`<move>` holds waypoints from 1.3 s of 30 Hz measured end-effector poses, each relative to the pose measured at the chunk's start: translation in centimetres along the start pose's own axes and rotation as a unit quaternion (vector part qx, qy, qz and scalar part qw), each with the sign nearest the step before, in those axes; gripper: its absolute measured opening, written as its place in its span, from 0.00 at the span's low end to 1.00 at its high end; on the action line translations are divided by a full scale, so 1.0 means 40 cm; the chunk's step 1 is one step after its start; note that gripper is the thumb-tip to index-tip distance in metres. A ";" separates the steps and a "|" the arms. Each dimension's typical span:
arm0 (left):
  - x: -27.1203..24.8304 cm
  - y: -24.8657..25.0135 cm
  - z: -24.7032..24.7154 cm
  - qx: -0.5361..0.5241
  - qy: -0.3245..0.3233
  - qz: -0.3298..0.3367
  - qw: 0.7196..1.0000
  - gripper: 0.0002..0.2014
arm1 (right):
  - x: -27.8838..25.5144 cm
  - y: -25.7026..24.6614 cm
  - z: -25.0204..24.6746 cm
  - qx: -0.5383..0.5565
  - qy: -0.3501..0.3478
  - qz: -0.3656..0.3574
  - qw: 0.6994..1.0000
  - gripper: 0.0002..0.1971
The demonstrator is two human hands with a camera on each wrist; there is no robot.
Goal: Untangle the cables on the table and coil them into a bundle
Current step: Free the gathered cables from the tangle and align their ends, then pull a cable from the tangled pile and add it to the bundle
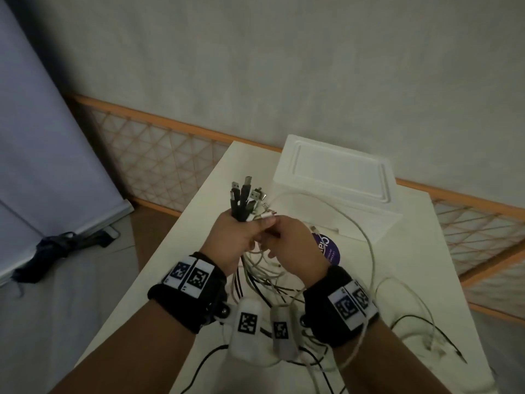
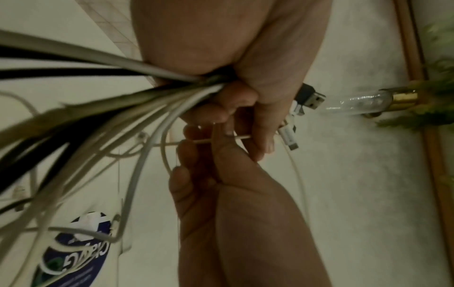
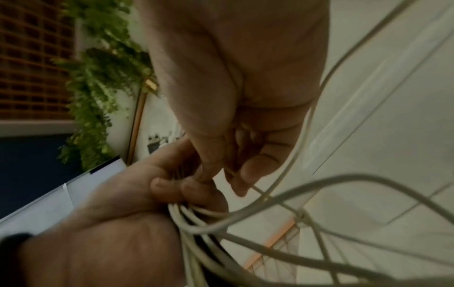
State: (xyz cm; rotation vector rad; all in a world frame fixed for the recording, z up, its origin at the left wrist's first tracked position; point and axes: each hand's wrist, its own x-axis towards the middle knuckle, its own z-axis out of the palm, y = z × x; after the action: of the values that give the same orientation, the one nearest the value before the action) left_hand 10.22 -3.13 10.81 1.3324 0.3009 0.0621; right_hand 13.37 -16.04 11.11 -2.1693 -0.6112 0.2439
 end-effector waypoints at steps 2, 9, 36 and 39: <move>-0.002 0.013 -0.005 -0.029 -0.016 0.010 0.999 0.07 | 0.008 -0.011 0.001 0.022 -0.008 -0.013 1.000 0.08; -0.004 -0.080 -0.037 0.106 -0.063 -0.024 0.992 0.10 | -0.028 -0.127 -0.093 0.287 0.213 -0.075 0.931 0.09; 0.006 -0.118 -0.180 -0.291 0.229 -0.114 0.922 0.24 | -0.411 0.359 -0.211 -0.217 0.178 0.254 0.926 0.07; -0.022 -0.101 -0.127 -0.268 0.192 -0.098 0.939 0.23 | -0.344 0.231 -0.215 -0.196 0.266 0.150 0.932 0.08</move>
State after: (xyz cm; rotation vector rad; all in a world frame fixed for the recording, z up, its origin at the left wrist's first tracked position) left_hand 7.61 0.51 6.05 0.7335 0.6954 0.2231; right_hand 7.90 -33.73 8.72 -2.5618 -0.0102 -0.3340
